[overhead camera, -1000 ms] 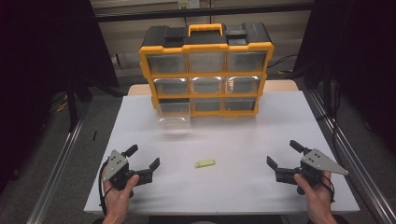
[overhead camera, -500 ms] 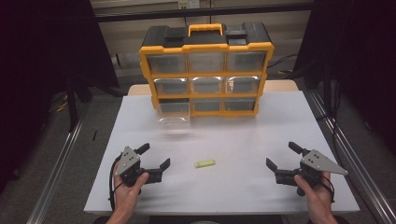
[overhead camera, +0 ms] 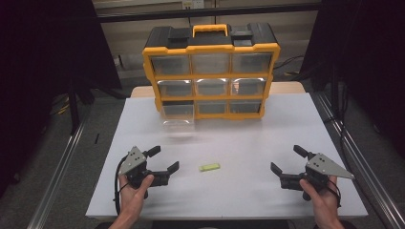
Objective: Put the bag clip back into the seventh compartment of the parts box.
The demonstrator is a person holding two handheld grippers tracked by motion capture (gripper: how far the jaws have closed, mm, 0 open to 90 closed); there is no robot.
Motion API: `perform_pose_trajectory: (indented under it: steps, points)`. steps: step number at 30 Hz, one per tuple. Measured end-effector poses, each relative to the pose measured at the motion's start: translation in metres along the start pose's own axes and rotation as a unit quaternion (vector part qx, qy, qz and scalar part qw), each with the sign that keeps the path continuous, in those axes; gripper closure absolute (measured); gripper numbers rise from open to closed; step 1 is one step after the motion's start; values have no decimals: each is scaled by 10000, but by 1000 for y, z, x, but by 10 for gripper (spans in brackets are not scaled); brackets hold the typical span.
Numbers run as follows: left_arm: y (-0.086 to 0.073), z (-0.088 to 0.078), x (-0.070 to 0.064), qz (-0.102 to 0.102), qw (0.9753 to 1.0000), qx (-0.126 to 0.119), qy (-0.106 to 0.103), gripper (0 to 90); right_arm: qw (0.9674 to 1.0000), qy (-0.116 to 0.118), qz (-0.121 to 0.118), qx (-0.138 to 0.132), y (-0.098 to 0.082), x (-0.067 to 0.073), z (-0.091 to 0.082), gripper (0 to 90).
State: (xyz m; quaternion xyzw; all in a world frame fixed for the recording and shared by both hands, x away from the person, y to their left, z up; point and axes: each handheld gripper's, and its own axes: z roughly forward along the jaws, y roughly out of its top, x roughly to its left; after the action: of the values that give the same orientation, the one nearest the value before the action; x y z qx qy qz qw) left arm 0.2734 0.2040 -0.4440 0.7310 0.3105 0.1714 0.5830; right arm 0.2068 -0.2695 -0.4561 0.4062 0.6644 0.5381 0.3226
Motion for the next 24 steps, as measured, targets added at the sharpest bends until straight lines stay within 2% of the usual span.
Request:
perform_pose_trajectory:
  steps: [2, 3, 4, 9, 10, 11, 15, 17, 18, 19, 22, 24]
  points:
    - [2, 1, 0, 271, 9996, 68, -47, 71, 10000, 19, 11, 10, 0, 0, 0, 4]
    - [3, 1, -2, 212, 9997, 92, 81, 63, 10000, 17, 20, 14, 0, 0, -1, 4]
    - [4, 4, -2, 142, 9999, 30, 67, 59, 10000, 21, 15, 21, 0, 0, -1, 4]
    - [10, 15, -3, 242, 9997, 78, -44, 49, 10000, 22, 30, 26, 0, -1, 0, 4]
    - [17, 17, -3, 155, 9993, 174, -302, 52, 10000, 26, 17, 25, 0, 0, 0, 4]
    - [21, 17, -4, 139, 9989, 144, -430, 49, 10000, 36, 12, 23, 0, 0, 0, 5]
    - [28, 20, -6, 210, 9987, 203, -417, 42, 10000, 68, 25, 20, 0, 0, 0, 4]
    - [29, 22, -5, 271, 9981, 292, -473, 42, 10000, 76, 44, 21, 0, 0, 1, 4]
    - [30, 29, -4, 349, 9968, 441, -567, 43, 10000, 74, 58, 29, 0, 0, 0, 5]
    - [30, 32, -4, 407, 9963, 505, -562, 42, 10000, 68, 53, 33, 0, 0, 0, 5]
    - [31, 45, -5, 232, 9953, 727, -599, 42, 10000, 76, 17, 25, 0, 0, 0, 5]
    - [31, 51, -5, 324, 9938, 797, -706, 43, 10000, 75, 23, 26, 0, 0, 1, 5]
